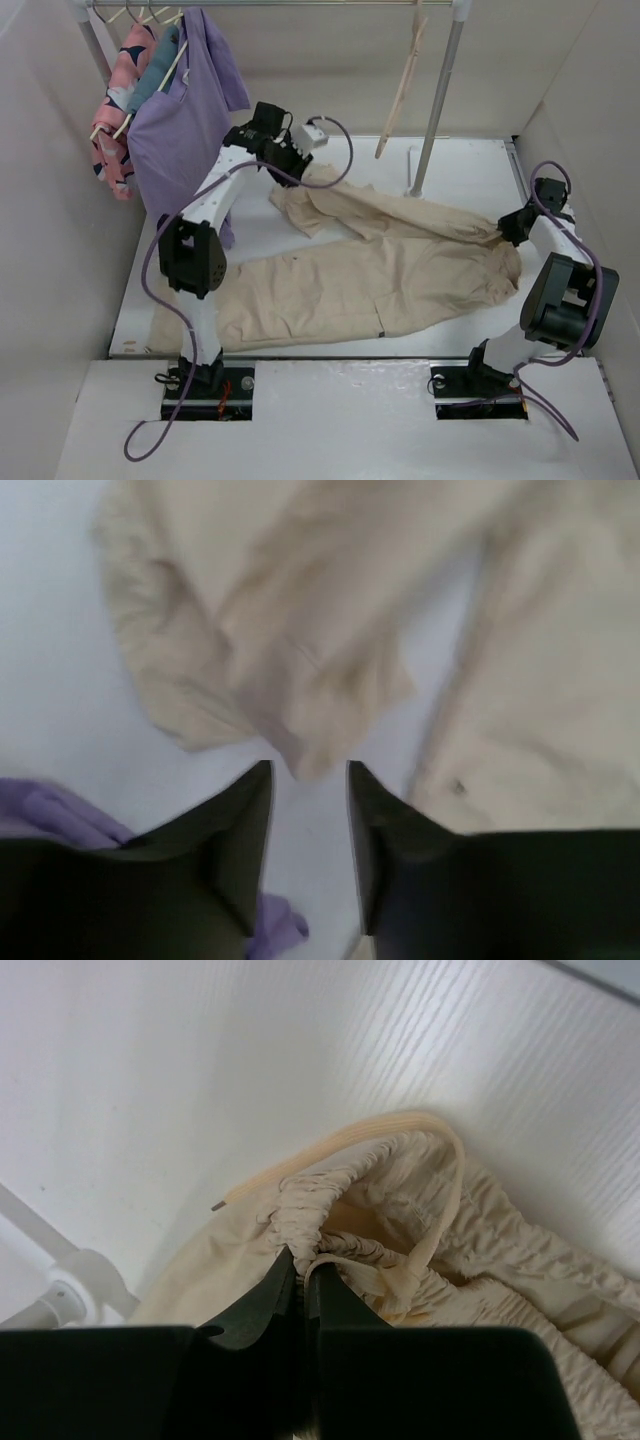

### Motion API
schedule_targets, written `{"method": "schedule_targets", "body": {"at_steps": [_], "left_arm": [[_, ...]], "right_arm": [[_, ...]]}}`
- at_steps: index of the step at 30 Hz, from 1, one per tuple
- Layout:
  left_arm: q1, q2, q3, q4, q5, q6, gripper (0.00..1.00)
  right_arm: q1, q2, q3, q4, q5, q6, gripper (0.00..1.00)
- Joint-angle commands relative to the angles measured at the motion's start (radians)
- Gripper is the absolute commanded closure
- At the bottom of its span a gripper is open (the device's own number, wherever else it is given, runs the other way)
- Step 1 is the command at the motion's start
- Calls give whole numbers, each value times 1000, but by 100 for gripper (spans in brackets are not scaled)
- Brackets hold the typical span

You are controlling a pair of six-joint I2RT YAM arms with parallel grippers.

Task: Place the trousers on the hanger
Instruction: Flatten out the trousers at the center of the board.

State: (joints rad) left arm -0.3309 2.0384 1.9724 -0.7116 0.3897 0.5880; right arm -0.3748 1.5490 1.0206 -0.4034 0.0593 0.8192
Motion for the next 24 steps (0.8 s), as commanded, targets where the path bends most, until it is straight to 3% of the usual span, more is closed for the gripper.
{"method": "schedule_targets", "body": {"at_steps": [1, 2, 4, 7, 10, 12, 13, 14, 18, 19, 22, 24], "left_arm": [[-80, -105, -166, -416, 136, 337, 67], [-91, -119, -219, -416, 121, 337, 57], [-91, -129, -303, -416, 121, 357, 54], [-56, -103, -233, -366, 164, 311, 44], [4, -60, -124, -252, 196, 65, 41], [49, -37, -66, -50, 85, -119, 41], [62, -23, -66, 25, 42, -281, 42], [79, -6, -66, 147, 14, -334, 42], [130, 43, -95, 363, -1, -508, 42], [130, 58, -95, 410, -17, -531, 34], [72, 196, 36, 494, 6, -521, 28], [34, 293, 258, 450, 6, -511, 23]], "right_arm": [[-29, -27, 32, 37, 65, -77, 100], [-29, -27, 32, 37, 65, -93, 100], [-29, -27, 50, 25, 65, -121, 100], [-29, -27, 61, 15, 74, -135, 100], [-29, -17, 102, 6, 74, -153, 100], [-29, 9, 111, 6, 65, -163, 100], [-29, 10, 125, 6, 50, -163, 100], [-29, 38, 137, 6, 34, -163, 100], [-29, 111, 184, -5, -38, -163, 100], [-29, 120, 193, -5, -38, -151, 100], [-29, 154, 193, -5, -52, -150, 100], [-29, 174, 220, -15, -52, -150, 100]]}}
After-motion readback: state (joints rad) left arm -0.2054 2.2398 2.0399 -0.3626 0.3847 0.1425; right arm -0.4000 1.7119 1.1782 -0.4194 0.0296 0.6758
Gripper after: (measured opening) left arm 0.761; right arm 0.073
